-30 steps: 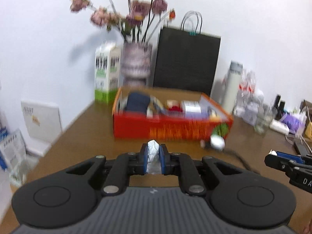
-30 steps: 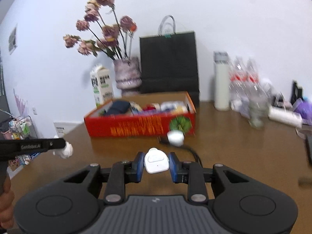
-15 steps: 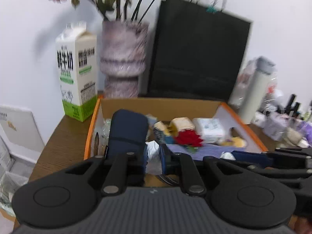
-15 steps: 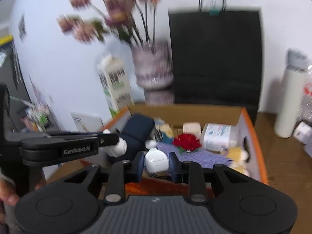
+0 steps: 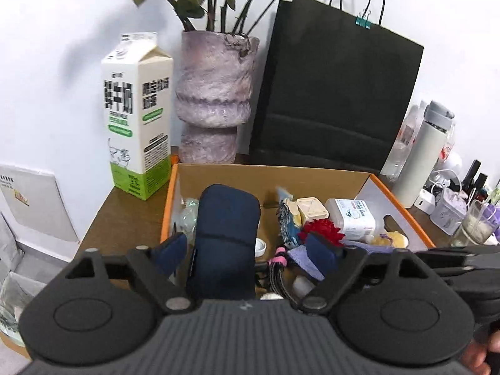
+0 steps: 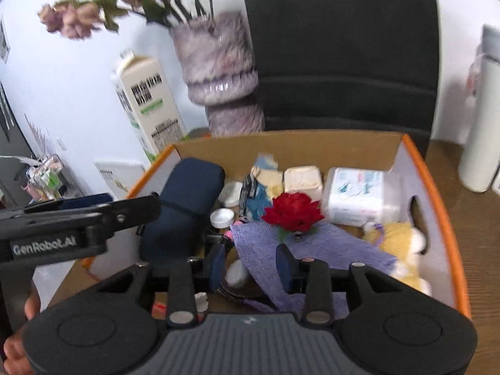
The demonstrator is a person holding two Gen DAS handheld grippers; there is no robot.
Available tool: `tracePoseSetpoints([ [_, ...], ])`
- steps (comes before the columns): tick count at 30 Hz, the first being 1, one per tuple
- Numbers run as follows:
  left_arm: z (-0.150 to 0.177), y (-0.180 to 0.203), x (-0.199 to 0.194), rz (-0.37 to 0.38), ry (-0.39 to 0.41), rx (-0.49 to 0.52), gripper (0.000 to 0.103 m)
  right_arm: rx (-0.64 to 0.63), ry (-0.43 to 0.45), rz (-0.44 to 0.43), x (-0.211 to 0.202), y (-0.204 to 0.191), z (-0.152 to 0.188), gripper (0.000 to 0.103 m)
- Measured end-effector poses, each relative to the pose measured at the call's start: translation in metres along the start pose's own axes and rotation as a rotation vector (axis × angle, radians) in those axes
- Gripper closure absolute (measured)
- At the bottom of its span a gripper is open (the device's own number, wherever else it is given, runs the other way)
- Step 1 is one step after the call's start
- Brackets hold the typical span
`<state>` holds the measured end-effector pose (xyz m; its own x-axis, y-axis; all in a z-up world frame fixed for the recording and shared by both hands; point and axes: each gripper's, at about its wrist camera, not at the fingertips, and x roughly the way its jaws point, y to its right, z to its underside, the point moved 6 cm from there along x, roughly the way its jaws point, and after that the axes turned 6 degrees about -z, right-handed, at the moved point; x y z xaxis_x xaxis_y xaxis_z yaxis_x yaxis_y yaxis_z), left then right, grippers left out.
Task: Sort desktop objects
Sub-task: 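Open both tools to drop the tissues into the box, then move both tools back toward the white lid and black cable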
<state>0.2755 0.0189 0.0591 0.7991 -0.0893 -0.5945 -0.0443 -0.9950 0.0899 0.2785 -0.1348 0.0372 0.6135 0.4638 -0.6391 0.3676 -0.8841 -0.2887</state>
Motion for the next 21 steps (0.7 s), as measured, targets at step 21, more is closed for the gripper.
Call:
tracePoseSetpoints([
  [21,0.163,0.020,-0.126,0.011,-0.049,-0.068,0.000,-0.075,0.136,0.215,-0.139,-0.006,0.182,0.028],
])
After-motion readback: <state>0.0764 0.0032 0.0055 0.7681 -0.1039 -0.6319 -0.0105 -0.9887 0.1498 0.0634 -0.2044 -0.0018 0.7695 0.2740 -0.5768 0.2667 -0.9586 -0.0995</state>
